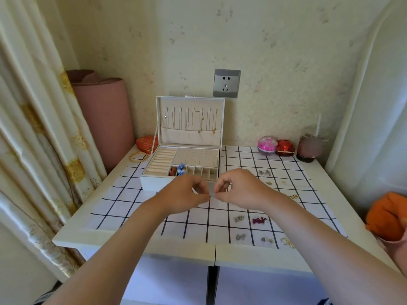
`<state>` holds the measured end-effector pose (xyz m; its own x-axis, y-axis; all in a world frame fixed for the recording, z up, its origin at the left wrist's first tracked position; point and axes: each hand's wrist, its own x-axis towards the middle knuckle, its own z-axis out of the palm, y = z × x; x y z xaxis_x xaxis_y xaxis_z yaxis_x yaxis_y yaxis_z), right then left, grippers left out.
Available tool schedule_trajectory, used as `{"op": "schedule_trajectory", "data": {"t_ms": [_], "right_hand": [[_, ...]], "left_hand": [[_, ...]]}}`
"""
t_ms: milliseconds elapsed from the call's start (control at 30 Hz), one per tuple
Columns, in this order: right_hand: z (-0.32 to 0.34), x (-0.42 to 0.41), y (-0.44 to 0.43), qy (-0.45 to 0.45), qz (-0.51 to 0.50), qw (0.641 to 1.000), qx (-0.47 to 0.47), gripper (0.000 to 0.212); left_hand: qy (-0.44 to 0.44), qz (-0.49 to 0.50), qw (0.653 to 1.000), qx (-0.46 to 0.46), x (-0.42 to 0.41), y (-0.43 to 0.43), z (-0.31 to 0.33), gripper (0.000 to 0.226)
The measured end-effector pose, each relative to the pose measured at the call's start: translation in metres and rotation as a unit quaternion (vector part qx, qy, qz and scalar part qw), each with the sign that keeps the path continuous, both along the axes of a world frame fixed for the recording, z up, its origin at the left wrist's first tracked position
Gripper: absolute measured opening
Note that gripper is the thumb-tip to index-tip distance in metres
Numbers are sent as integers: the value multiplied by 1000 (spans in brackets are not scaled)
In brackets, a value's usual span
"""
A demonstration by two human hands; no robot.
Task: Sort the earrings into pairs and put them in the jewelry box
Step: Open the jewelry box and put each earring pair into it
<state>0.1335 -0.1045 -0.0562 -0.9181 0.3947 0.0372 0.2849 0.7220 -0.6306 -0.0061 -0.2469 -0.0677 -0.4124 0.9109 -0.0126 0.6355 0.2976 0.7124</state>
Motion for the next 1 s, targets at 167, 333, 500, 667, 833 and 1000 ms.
{"op": "schedule_trajectory", "data": {"t_ms": [167, 333, 500, 667, 833, 1000], "right_hand": [[9, -23, 4, 64, -26, 997, -43, 18], [21, -48, 6, 118, -43, 986, -113, 9], [34, -81, 9, 142, -54, 979, -137, 19], [27, -118, 15, 131, -32, 988, -75, 27], [12, -148, 22, 93, -27, 995, 10, 17], [1, -170, 24, 74, -5, 997, 37, 9]], "left_hand": [[-81, 73, 990, 87, -13, 7, 14, 8], [-160, 113, 973, 124, -33, 9, 26, 10], [-155, 156, 962, 164, -59, 12, 31, 9], [-79, 196, 961, 177, -92, 13, 28, 7], [-32, 235, 959, 156, -118, 13, 15, 8], [-23, 239, 959, 151, -128, 13, 9, 8]]}}
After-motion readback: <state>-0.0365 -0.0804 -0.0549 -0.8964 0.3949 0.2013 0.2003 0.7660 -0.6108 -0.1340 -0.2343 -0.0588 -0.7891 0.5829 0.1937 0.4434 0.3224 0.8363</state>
